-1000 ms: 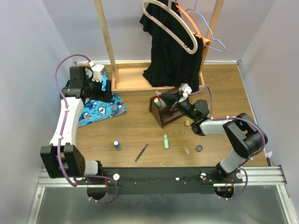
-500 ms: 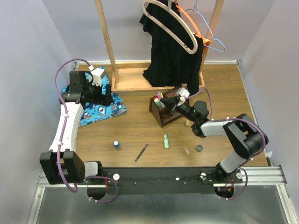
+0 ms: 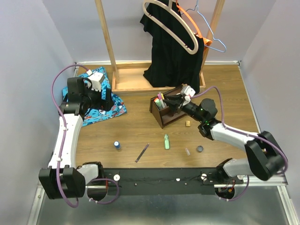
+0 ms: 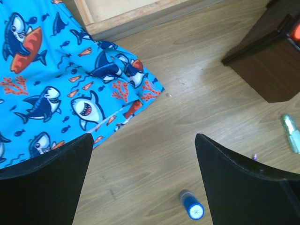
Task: Sort the stationery into containers
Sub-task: Place the pen in the storage box, then pick up the stationery from the center of the board.
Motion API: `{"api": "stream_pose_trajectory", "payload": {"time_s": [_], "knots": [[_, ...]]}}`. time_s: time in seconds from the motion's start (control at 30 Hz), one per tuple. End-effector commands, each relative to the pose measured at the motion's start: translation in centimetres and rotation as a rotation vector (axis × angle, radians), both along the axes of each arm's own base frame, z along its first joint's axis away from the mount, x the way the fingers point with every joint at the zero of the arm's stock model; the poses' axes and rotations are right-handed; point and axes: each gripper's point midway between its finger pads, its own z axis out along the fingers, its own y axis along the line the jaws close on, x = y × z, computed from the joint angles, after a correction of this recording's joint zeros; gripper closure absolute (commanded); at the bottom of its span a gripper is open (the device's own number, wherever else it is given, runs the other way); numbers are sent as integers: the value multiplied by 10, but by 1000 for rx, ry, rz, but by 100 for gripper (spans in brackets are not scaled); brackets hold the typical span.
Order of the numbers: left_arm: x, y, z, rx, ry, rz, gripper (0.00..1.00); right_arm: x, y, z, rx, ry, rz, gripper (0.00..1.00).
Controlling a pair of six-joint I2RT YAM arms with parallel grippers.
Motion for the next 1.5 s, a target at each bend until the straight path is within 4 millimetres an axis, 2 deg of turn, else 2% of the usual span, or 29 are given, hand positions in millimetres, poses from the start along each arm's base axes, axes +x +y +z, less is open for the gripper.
{"api": "stream_pose_trajectory", "payload": {"time_s": [0.0,0.1,0.13,0.17,0.2,0.23,0.27,0.33,0.4,0.43,0.47,0.5,0.53,0.63,0.73,0.9,1.0,1.07,1.17,1.3,1.4,1.43,1.47], "knots": [[-12,-18,5,-96,-46,-33,1,-11,-11,2,-60,82,-21,62],[-18,-24,6,-140,-67,-35,1,-22,-19,-1,-93,150,-42,58],[-17,-25,7,-150,-81,-38,1,-28,-24,-10,-124,210,-48,57],[-19,-27,8,-169,-79,-27,1,-30,-25,-5,-137,222,-47,56],[-23,-28,7,-179,-83,-25,1,-33,-26,-8,-161,245,-44,55],[-25,-29,9,-187,-88,-26,1,-39,-32,-21,-210,297,-47,55],[-28,-32,11,-207,-87,-32,1,-42,-35,-15,-218,296,-56,54],[-36,-37,16,-223,-100,-44,1,-49,-45,-25,-264,339,-74,53],[-45,-48,23,-225,-113,-84,1,-53,-57,-22,-272,357,-125,51],[-50,-48,21,-224,-101,-81,1,-58,-62,-29,-292,395,-139,51],[-56,-57,21,-225,-90,-110,1,-59,-68,-29,-304,402,-168,51],[-59,-56,20,-224,-83,-95,1,-62,-72,-26,-308,403,-176,51],[-66,-57,14,-222,-47,-94,1,-68,-78,-34,-357,412,-173,51],[-79,-60,6,-187,9,-99,3,-69,-94,-37,-440,341,-205,49],[-84,-68,4,-135,36,-167,7,-65,-106,-31,-457,275,-269,47],[-74,-83,10,-54,44,-284,12,-65,-113,-31,-455,303,-305,43],[-79,-102,7,-1,65,-421,12,-72,-113,-41,-466,332,-287,43],[-92,-122,10,11,73,-538,12,-72,-113,-42,-456,332,-290,43],[-99,-144,3,11,111,-611,12,-67,-120,-41,-453,337,-340,42],[-96,-156,-14,38,154,-547,13,-61,-136,-36,-464,345,-443,41],[-93,-158,-22,-11,198,-424,11,-70,-139,-32,-529,345,-404,42],[-93,-154,-28,-6,214,-382,10,-81,-143,-42,-616,366,-358,42],[-94,-154,-31,-28,238,-342,9,-86,-138,-32,-639,352,-302,43]]}}
